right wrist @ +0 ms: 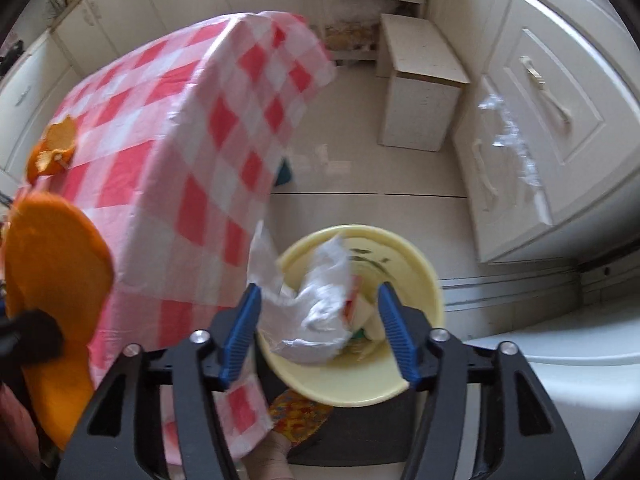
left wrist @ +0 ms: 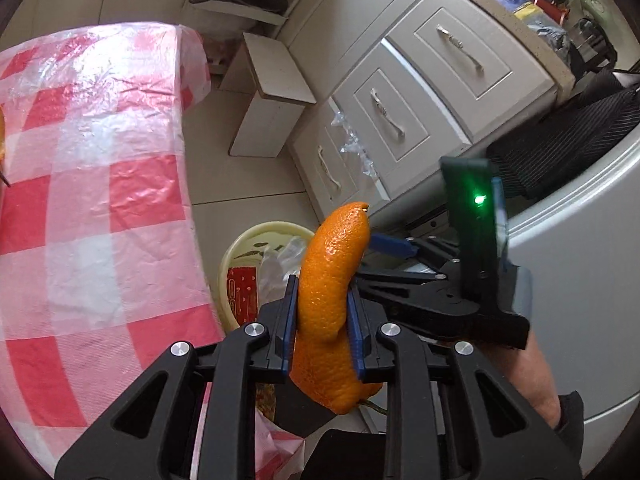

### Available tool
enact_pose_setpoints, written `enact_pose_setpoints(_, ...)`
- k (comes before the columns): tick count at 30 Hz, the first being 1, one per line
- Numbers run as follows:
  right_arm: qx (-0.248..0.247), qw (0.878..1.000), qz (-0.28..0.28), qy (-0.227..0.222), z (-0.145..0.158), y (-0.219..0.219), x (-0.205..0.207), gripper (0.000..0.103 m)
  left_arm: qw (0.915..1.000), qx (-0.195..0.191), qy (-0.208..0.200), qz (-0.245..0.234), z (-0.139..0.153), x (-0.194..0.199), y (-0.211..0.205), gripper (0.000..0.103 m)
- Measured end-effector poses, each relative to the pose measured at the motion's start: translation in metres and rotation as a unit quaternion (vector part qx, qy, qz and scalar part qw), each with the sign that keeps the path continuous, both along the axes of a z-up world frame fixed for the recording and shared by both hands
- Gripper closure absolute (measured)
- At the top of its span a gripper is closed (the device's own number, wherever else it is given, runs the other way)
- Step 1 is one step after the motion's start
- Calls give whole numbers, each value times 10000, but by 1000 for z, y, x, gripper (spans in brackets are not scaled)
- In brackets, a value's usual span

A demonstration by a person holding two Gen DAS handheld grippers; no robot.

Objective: Collect trash

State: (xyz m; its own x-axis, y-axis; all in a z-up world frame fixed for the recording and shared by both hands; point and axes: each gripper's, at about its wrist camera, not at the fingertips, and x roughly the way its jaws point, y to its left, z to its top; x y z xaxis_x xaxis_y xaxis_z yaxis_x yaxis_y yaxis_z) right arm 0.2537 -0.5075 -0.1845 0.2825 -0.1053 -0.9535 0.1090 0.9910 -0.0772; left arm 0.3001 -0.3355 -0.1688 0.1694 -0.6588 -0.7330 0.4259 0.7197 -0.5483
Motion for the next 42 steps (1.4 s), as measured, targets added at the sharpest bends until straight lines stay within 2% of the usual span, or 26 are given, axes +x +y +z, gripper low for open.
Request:
enact_pose_setpoints(2, -201, 9992, -290, -185, 10, -15, -2, 36, 9995, 201, 191, 119, -16, 3, -14, 81)
enact_pose_setpoints(4, -203, 9966, -623, -505, 26, -31, -4, 31, 9987, 360, 308, 187, -28, 5, -25, 79)
enact_pose_setpoints(8, 353, 9886, -940, -1119, 55, -49, -10, 27, 9974, 545, 475, 41, -41, 4, -48, 71)
enact_pose_setpoints(12, 1139, 9753, -1067, -1561, 72, -59, -11, 27, 9982, 553, 250, -7, -29, 0, -48, 57)
enact_pose_setpoints(16, 1239, 9711, -1015, -1768, 82, -53, -11, 23, 9981, 608, -36, 33, -9, -1, -29, 53)
enact_pose_setpoints(20, 1404, 9709, -885, -1727, 80, -40, -4, 23, 9951, 858, -447, 203, 12, -8, 15, 48)
enact_pose_setpoints(22, 1484, 9719, -744, -1670, 78, -28, 3, 23, 9908, 1099, -700, 365, 21, -13, 45, 44)
enact_pose_setpoints(25, 1587, 9731, -498, -1591, 74, -6, 11, 23, 9796, 1588, -1006, 716, 29, -14, 101, 38)
enact_pose_setpoints(27, 1763, 9726, -301, -1488, 70, 14, 18, 23, 9687, 1933, -1067, 1134, 32, -7, 147, 35)
enact_pose_setpoints(29, 2040, 9693, -80, -1369, 64, 38, 26, 23, 9639, 1927, -966, 1564, 34, 2, 190, 33)
enact_pose_setpoints(31, 2223, 9668, 168, -1248, 57, 64, 35, 23, 9597, 1994, -904, 1763, 34, 15, 221, 32)
enact_pose_setpoints(34, 2637, 9585, 442, -985, 44, 105, 50, 23, 9632, 2160, -880, 1335, 23, 29, 235, 22)
enact_pose_setpoints(36, 2821, 9538, 580, -854, 35, 130, 58, 23, 9696, 2168, -681, 907, 10, 40, 234, 22)
enact_pose_setpoints(37, 2882, 9524, 618, -777, 29, 143, 64, 23, 9700, 2214, -658, 762, 4, 41, 229, 22)
enact_pose_setpoints(39, 3004, 9498, 584, -646, 18, 158, 75, 23, 9647, 2488, -741, 433, -6, 43, 221, 22)
enact_pose_setpoints(42, 3411, 9382, 394, -433, 2, 174, 92, 23, 9566, 2773, -891, 77, -19, 40, 213, 22)
